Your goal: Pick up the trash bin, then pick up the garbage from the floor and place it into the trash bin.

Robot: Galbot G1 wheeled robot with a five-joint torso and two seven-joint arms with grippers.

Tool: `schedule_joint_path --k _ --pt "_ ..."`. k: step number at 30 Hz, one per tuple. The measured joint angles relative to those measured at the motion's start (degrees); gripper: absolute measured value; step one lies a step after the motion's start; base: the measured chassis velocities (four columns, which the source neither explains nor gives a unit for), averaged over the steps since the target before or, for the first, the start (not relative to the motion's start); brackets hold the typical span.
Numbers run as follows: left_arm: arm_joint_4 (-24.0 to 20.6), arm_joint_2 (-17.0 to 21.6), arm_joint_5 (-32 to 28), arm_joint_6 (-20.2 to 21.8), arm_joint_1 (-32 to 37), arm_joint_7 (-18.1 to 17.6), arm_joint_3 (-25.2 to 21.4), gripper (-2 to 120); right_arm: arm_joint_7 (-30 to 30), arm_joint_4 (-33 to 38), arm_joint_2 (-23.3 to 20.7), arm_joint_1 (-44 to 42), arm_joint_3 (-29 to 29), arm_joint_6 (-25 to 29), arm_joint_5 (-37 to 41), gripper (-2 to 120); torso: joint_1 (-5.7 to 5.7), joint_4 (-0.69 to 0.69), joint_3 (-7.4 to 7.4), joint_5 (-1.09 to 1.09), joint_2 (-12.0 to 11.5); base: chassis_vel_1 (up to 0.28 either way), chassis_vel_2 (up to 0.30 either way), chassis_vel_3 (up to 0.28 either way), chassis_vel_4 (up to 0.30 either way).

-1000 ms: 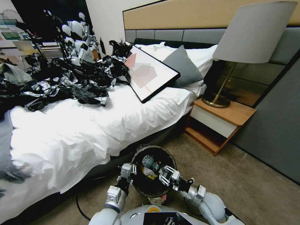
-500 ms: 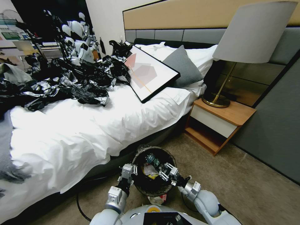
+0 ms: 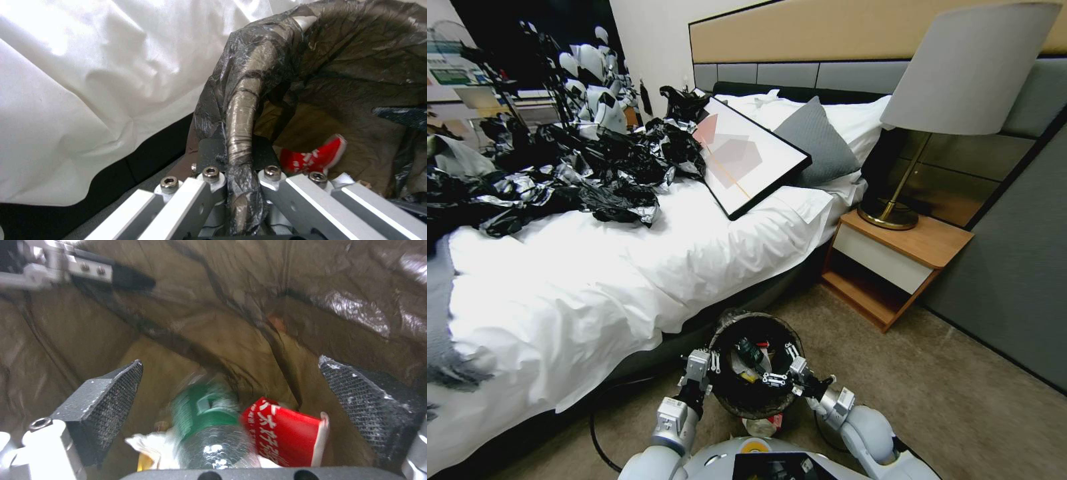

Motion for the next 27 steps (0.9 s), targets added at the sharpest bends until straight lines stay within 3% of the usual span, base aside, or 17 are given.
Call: schedule_joint_path --k 6,15,22,27 --pt "0.0 0.0 -0.1 0.0 -0.1 -0.1 -0.1 1 4.2 5.3 1.6 -2.0 0.3 1.4 -0.2 100 0.0 0.0 0.0 0.01 0.0 0.0 0.0 0.0 0.0" --pt "0.3 0.1 -0.1 0.5 -0.3 -0.6 -0.4 1 14.3 16.8 7.0 -4.0 6.6 4.9 -0.3 100 0.0 -0.01 0.0 0.0 0.0 0.0 0.0 0.0 0.0" --pt "0.4 0.1 -0.1 0.9 -0.4 -1.0 -0.6 1 18.6 20.0 9.3 -6.7 10.0 7.4 -1.5 100 0.0 -0.01 0.0 -0.01 0.0 0.0 0.0 0.0 0.0" --pt "0.4 0.0 -0.2 1.0 -0.4 -1.2 -0.6 1 18.8 17.9 11.1 -7.0 13.3 10.8 -1.9 100 0.0 0.01 0.0 0.01 0.0 0.0 0.0 0.0 0.0"
